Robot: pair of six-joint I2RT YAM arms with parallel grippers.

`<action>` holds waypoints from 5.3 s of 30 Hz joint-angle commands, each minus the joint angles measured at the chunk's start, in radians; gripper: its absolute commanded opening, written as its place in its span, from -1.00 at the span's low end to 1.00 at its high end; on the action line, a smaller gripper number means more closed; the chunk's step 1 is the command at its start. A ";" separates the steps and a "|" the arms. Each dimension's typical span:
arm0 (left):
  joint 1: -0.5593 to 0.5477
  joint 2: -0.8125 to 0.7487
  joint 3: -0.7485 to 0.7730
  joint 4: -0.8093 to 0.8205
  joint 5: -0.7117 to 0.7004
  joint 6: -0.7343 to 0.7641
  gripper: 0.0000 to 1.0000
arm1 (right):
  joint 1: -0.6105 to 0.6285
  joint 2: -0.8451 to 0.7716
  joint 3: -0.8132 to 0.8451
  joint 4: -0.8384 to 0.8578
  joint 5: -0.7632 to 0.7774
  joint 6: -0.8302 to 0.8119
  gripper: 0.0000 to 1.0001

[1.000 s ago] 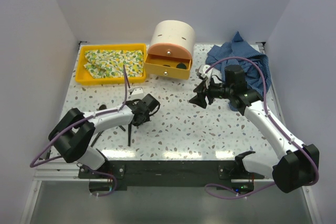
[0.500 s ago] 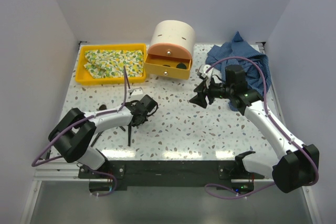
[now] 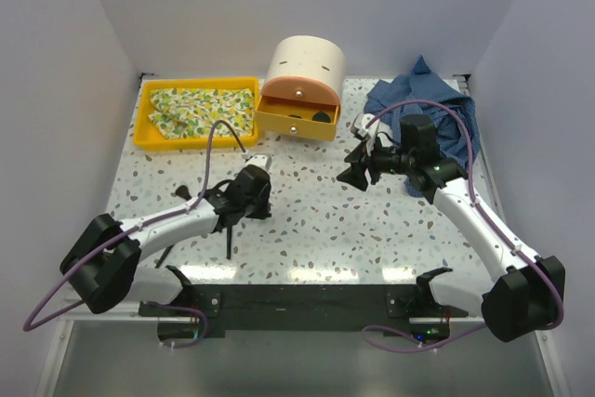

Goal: Organize the makeup
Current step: Pick up the makeup tool from the center of the board, then place the makeup tool in the drawer, then close the drawer in the storage box.

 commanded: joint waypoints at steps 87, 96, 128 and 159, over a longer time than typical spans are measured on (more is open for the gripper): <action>0.243 0.552 1.086 -0.007 0.437 0.350 -1.00 | -0.026 -0.030 0.008 0.006 -0.059 -0.034 0.20; 0.246 0.558 1.021 -0.007 0.415 0.378 -0.93 | -0.028 -0.027 0.005 0.006 -0.062 -0.033 0.20; 0.294 -0.010 0.566 0.097 0.297 0.410 0.71 | -0.063 -0.025 0.028 -0.042 -0.033 -0.091 0.23; 0.295 -0.603 0.075 0.031 -0.146 0.579 1.00 | 0.248 0.412 0.663 -0.462 0.332 -0.369 0.30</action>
